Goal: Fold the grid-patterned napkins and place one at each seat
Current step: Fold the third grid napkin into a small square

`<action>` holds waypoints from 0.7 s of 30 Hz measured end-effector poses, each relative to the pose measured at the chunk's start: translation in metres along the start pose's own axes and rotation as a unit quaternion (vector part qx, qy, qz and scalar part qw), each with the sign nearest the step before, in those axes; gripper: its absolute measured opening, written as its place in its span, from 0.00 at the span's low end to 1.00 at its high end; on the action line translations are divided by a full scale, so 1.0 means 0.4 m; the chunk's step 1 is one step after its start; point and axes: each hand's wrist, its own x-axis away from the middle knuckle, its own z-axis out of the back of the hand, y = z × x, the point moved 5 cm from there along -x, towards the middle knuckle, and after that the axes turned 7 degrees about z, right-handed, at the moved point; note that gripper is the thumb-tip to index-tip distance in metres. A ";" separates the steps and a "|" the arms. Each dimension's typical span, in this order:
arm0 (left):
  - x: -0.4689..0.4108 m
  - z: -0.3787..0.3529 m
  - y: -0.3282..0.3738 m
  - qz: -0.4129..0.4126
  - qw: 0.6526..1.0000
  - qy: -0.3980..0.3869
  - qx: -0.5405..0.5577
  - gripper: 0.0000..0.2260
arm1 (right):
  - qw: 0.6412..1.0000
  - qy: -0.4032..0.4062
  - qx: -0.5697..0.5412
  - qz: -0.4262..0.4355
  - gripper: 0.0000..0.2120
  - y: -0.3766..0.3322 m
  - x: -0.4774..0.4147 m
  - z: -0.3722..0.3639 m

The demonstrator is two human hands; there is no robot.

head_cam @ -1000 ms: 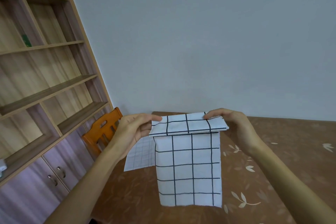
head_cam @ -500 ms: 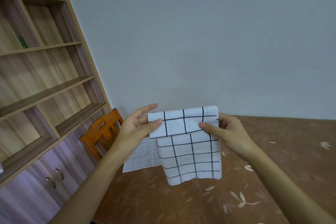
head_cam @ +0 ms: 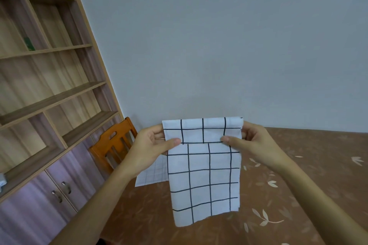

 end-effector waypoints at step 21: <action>0.007 0.036 0.005 0.025 0.998 0.038 0.048 0.09 | 0.997 0.058 0.036 0.026 0.17 0.004 -0.009 0.022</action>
